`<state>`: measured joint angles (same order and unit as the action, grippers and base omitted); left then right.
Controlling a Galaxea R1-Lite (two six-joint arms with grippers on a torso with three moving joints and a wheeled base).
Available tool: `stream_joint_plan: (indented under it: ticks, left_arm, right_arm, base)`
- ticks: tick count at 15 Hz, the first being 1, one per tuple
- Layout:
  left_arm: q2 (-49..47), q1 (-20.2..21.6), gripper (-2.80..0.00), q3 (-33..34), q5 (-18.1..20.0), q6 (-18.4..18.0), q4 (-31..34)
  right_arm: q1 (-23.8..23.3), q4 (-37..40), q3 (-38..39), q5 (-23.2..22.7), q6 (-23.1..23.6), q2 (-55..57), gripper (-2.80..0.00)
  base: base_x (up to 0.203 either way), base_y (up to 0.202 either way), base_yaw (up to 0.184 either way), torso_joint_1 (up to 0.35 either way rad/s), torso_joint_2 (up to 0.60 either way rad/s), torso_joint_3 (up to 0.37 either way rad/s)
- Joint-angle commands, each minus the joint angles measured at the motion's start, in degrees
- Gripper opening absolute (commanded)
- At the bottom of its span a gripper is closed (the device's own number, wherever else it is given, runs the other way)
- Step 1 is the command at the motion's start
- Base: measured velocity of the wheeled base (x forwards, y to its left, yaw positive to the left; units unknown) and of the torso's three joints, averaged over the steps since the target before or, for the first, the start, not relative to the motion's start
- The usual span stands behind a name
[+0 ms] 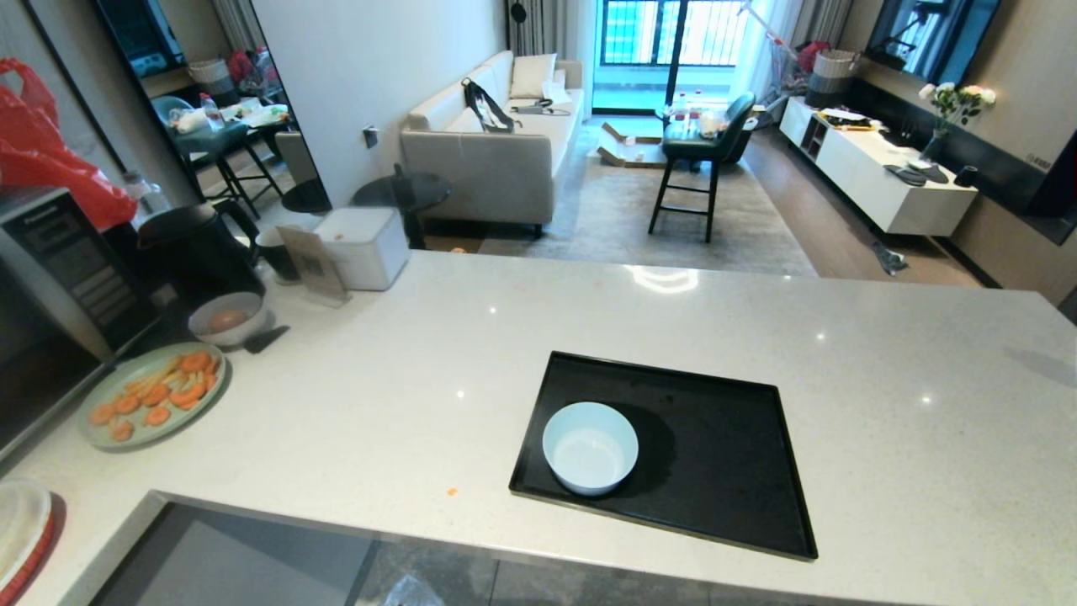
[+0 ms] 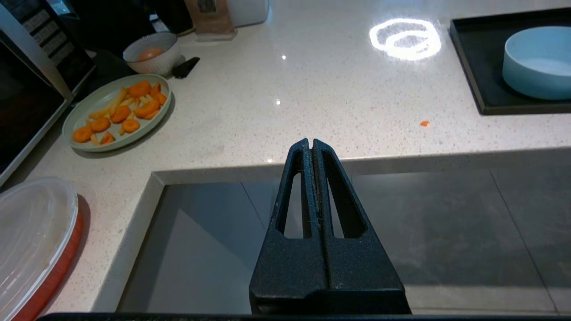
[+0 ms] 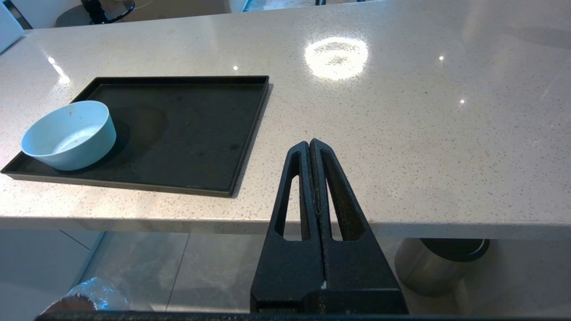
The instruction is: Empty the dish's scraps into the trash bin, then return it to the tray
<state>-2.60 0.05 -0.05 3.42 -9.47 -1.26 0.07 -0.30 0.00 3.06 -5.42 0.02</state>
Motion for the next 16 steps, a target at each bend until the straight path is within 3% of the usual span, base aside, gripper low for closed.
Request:
stream_joint_plan:
  ticks: [1,16]
  left_arm:
    - [2.5,0.0,-2.80,0.0,0.0,0.1,0.1]
    - [2.6,0.0,-2.80,0.0,0.0,0.1,0.1]
  right_arm:
    - [0.0,0.0,0.0,0.0,0.0,0.0,-2.80]
    - [0.0,0.0,0.0,0.0,0.0,0.0,-2.80]
  base:
    - [0.000,0.000,0.000,0.000,0.00,0.000]
    - [0.000,0.000,0.000,0.000,0.00,0.000]
